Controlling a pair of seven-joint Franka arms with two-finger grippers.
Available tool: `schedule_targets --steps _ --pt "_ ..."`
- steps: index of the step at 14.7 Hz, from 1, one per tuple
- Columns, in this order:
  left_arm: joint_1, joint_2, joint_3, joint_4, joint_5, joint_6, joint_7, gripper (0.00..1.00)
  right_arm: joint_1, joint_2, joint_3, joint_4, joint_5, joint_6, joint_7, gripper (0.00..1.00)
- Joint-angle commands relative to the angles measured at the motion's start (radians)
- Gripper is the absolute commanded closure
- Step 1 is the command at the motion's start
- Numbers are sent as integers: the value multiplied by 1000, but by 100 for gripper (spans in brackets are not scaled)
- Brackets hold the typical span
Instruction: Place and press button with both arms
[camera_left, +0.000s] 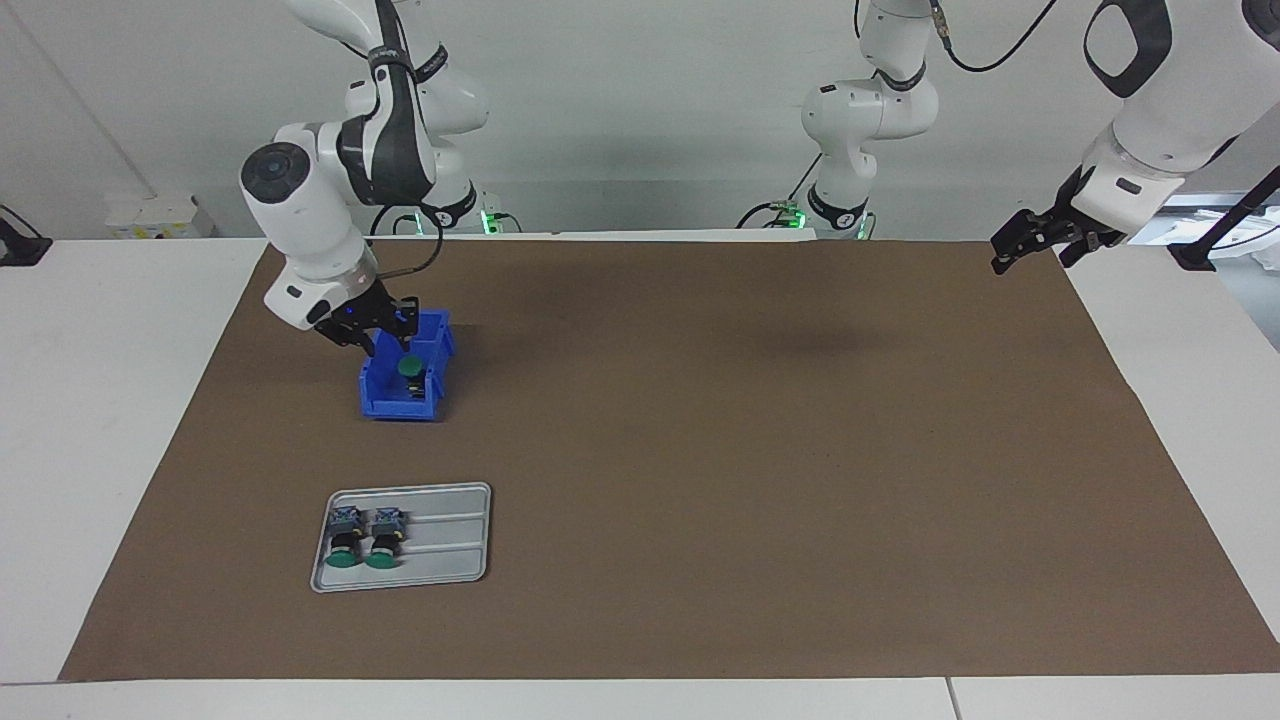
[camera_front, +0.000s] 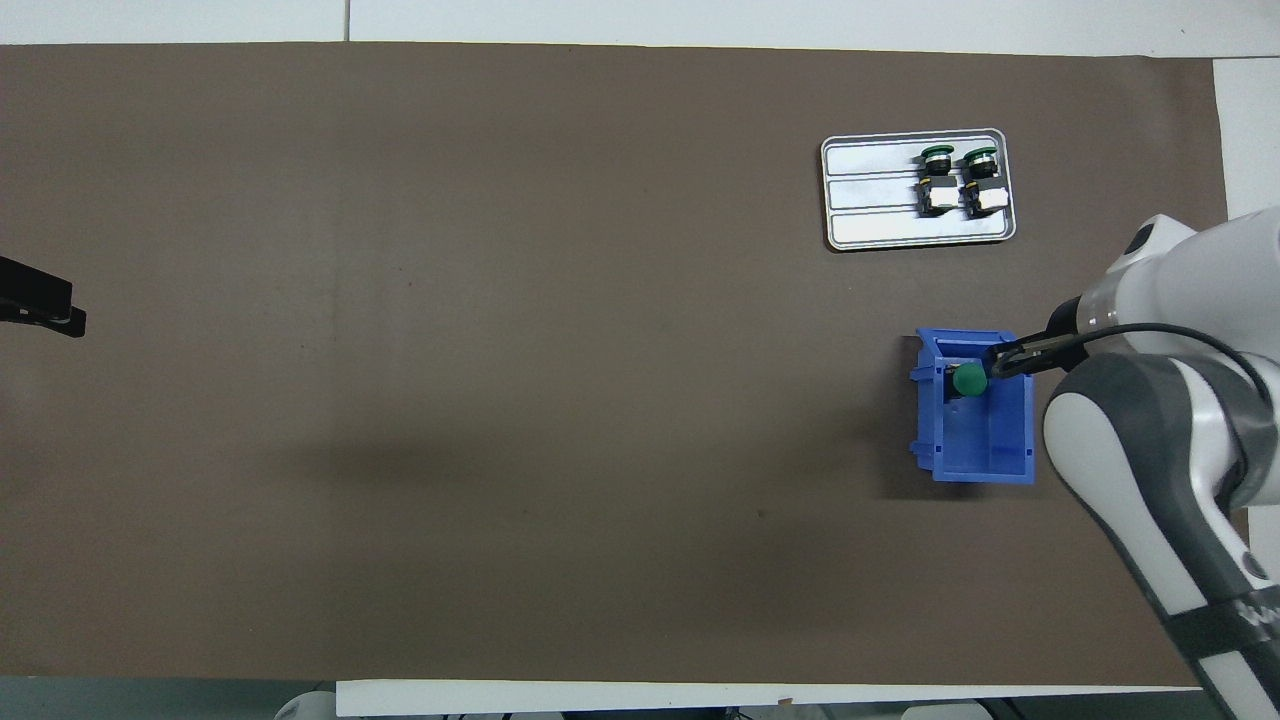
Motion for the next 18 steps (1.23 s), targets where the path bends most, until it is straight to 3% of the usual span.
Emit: schedule_targets --steps 1,4,8,14,18 --pt "3 -24 4 -23 7 8 2 0 -11 11 3 141 2 -127 9 0" --pt "4 -24 5 -23 7 8 2 0 -11 14 -33 276 8 -245 9 0" --pt "4 -24 5 -23 7 8 2 0 -17 105 -37 532 -3 -463 12 0" --pt "4 -24 5 -23 7 8 2 0 -13 115 -38 551 -1 -471 6 0" --pt "4 -24 5 -23 7 8 2 0 -33 57 -30 496 -1 -460 6 0"
